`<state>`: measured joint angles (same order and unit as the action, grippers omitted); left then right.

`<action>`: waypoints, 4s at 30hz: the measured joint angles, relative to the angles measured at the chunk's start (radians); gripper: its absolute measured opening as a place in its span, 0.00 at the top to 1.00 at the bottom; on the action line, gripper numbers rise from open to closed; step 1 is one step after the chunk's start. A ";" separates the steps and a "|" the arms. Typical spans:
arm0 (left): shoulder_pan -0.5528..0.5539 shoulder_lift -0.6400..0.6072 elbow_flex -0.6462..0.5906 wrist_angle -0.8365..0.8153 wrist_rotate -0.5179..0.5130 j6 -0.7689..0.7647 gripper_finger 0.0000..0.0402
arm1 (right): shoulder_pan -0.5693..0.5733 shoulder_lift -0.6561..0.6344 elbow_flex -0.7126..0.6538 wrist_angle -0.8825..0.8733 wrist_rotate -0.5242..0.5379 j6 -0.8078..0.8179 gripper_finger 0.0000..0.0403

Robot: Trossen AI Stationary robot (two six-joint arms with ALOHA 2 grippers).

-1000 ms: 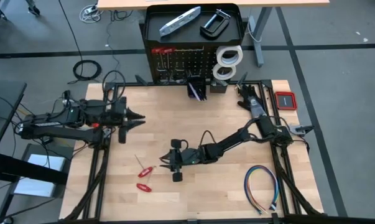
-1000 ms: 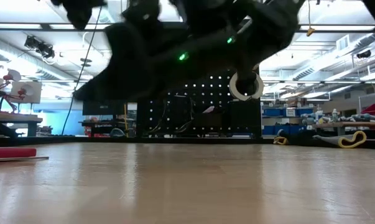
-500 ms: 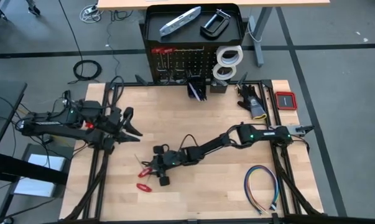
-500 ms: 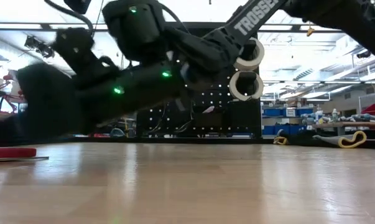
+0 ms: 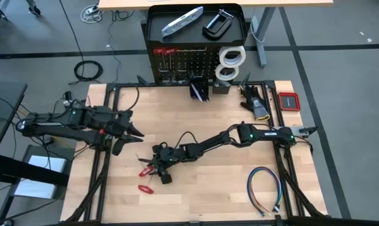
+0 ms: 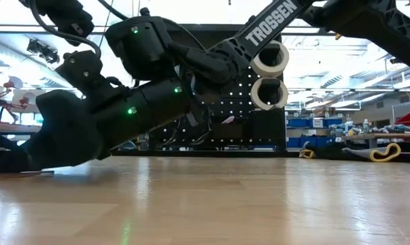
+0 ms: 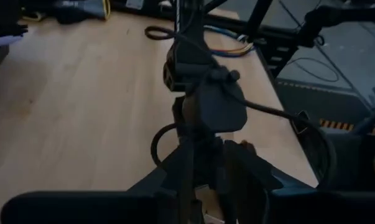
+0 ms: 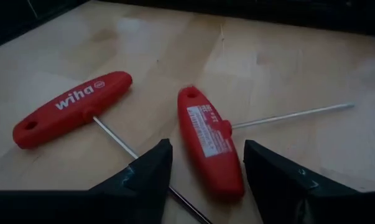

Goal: Hang tools onto peg board
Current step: Hang the red allen wrench on the peg board

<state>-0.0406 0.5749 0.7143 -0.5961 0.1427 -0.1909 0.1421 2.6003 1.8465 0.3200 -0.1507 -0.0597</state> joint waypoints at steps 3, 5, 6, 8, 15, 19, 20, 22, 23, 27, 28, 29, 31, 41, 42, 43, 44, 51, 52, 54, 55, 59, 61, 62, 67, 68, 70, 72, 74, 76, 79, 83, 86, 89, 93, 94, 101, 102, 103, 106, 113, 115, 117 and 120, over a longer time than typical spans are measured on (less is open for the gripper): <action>0.000 0.012 0.000 -0.026 -0.007 0.004 0.76 | 0.000 -0.001 0.000 -0.002 0.012 -0.002 0.50; 0.000 0.029 0.000 -0.040 -0.012 0.005 0.76 | 0.000 -0.001 0.000 0.003 0.026 -0.007 0.51; 0.000 0.035 0.000 -0.048 -0.015 0.006 0.76 | -0.001 -0.001 0.000 0.005 0.029 -0.009 0.51; 0.000 0.054 0.000 -0.058 -0.023 0.028 0.76 | -0.006 -0.001 -0.001 0.008 0.042 -0.014 0.52; 0.000 0.110 0.000 -0.051 -0.119 0.108 0.76 | -0.020 -0.001 -0.001 0.007 0.050 0.003 0.53; 0.000 0.129 0.000 -0.064 -0.127 0.106 0.76 | -0.028 -0.001 0.000 -0.019 0.068 -0.005 0.53; 0.000 0.131 0.000 -0.074 -0.127 0.102 0.76 | -0.033 -0.001 0.000 -0.018 0.057 0.002 0.53; 0.000 0.133 0.000 -0.096 -0.123 0.083 0.76 | -0.047 -0.001 -0.001 -0.001 0.007 0.000 0.53; 0.000 0.133 0.000 -0.114 -0.120 0.078 0.76 | -0.054 0.001 -0.002 0.016 -0.030 -0.006 0.53; 0.000 0.132 0.000 -0.146 -0.107 0.075 0.76 | -0.072 0.003 0.002 0.035 -0.105 -0.012 0.53; 0.000 0.133 0.000 -0.150 -0.107 0.073 0.76 | -0.076 0.003 0.010 0.019 -0.107 -0.012 0.53; 0.000 0.133 0.000 -0.150 -0.106 0.070 0.76 | -0.078 0.003 0.016 -0.002 -0.111 -0.012 0.53; 0.000 0.132 0.000 -0.149 -0.106 0.071 0.76 | -0.083 0.003 0.025 -0.019 -0.130 -0.022 0.53; 0.000 0.132 0.000 -0.117 -0.106 0.075 0.76 | -0.083 0.003 0.069 -0.051 -0.169 -0.075 0.53; 0.000 0.132 0.000 -0.105 -0.106 0.075 0.76 | -0.083 0.003 0.069 -0.049 -0.170 -0.074 0.53; 0.000 0.132 0.000 -0.089 -0.106 0.075 0.76 | -0.084 0.003 0.069 -0.048 -0.174 -0.073 0.53; 0.000 0.132 0.000 -0.073 -0.106 0.078 0.76 | -0.084 0.003 0.069 -0.049 -0.180 -0.073 0.53; 0.000 0.132 0.000 -0.007 -0.106 0.106 0.76 | -0.082 0.023 0.083 -0.028 -0.184 -0.065 0.53; 0.000 0.132 0.000 -0.009 -0.104 0.105 0.76 | -0.082 0.032 0.096 -0.036 -0.185 -0.047 0.54; 0.000 0.132 0.000 -0.036 -0.086 0.085 0.76 | -0.082 0.066 0.126 -0.055 -0.193 -0.033 0.54; 0.000 0.132 0.000 -0.056 -0.071 0.076 0.76 | -0.082 0.082 0.141 -0.045 -0.188 -0.034 0.54; -0.001 0.132 0.000 -0.183 -0.019 -0.012 0.76 | -0.082 0.109 0.186 -0.055 -0.164 -0.035 0.54; -0.002 0.133 0.000 -0.252 0.000 -0.064 0.76 | -0.084 0.112 0.202 -0.081 -0.162 -0.021 0.55; -0.003 0.132 0.000 -0.282 0.008 -0.091 0.76 | -0.086 0.115 0.205 -0.081 -0.154 -0.022 0.55; -0.021 0.129 -0.007 -0.388 0.009 -0.216 0.76 | -0.086 0.125 0.216 -0.075 -0.150 -0.019 0.58; -0.027 0.129 -0.015 -0.399 0.011 -0.238 0.76 | -0.086 0.125 0.216 -0.075 -0.143 -0.019 0.58; -0.039 0.129 -0.043 -0.413 0.031 -0.279 0.76 | -0.086 0.126 0.216 -0.074 -0.139 -0.019 0.59; -0.053 0.131 -0.074 -0.399 0.062 -0.313 0.76 | -0.086 0.126 0.216 -0.073 -0.136 -0.019 0.61; -0.068 0.137 -0.108 -0.395 0.091 -0.342 0.76 | -0.085 0.127 0.216 -0.065 -0.130 -0.020 0.64; -0.082 0.140 -0.144 -0.387 0.119 -0.372 0.76 | -0.085 0.128 0.215 -0.059 -0.114 -0.021 0.68; -0.101 0.144 -0.193 -0.383 0.146 -0.417 0.76 | -0.086 0.128 0.215 -0.058 -0.105 -0.017 0.75; -0.124 0.146 -0.254 -0.352 0.168 -0.472 0.76 | -0.086 0.128 0.215 -0.057 -0.104 -0.015 0.78; -0.132 0.146 -0.289 -0.332 0.164 -0.483 0.76 | -0.086 0.128 0.215 -0.057 -0.104 -0.016 0.77; -0.134 0.146 -0.294 -0.331 0.133 -0.480 0.76 | -0.086 0.124 0.214 -0.061 -0.102 -0.016 0.77; -0.138 0.144 -0.294 -0.318 0.094 -0.443 0.76 | -0.087 0.107 0.213 -0.089 -0.098 -0.022 0.79; -0.141 0.144 -0.294 -0.308 0.073 -0.435 0.76 | -0.087 0.104 0.213 -0.091 -0.098 -0.023 0.79; -0.179 0.151 -0.294 -0.256 -0.026 -0.415 0.76 | -0.087 0.050 0.212 -0.256 -0.099 -0.069 0.81; -0.186 0.153 -0.294 -0.252 -0.037 -0.409 0.76 | -0.087 0.037 0.212 -0.296 -0.100 -0.076 0.82; -0.194 0.157 -0.294 -0.251 -0.056 -0.396 0.76 | -0.087 0.026 0.212 -0.335 -0.100 -0.082 0.83; -0.218 0.178 -0.294 -0.224 -0.079 -0.368 0.76 | -0.082 -0.021 0.212 -0.476 -0.101 -0.099 0.84; -0.283 0.277 -0.294 0.012 -0.116 -0.301 0.76 | -0.021 -0.173 0.212 -0.862 -0.066 -0.210 0.83; -0.296 0.314 -0.294 0.077 -0.143 -0.240 0.76 | 0.005 -0.216 0.212 -0.976 -0.009 -0.221 0.83; -0.306 0.355 -0.294 0.137 -0.179 -0.150 0.76 | 0.033 -0.256 0.213 -1.059 0.063 -0.219 0.82; -0.313 0.406 -0.294 0.239 -0.216 -0.009 0.76 | 0.079 -0.304 0.213 -1.135 0.157 -0.190 0.82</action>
<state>-0.3536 0.9806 0.4198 -0.3566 -0.0730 -0.1997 0.2211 2.2960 2.0594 -0.8155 0.0062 -0.2498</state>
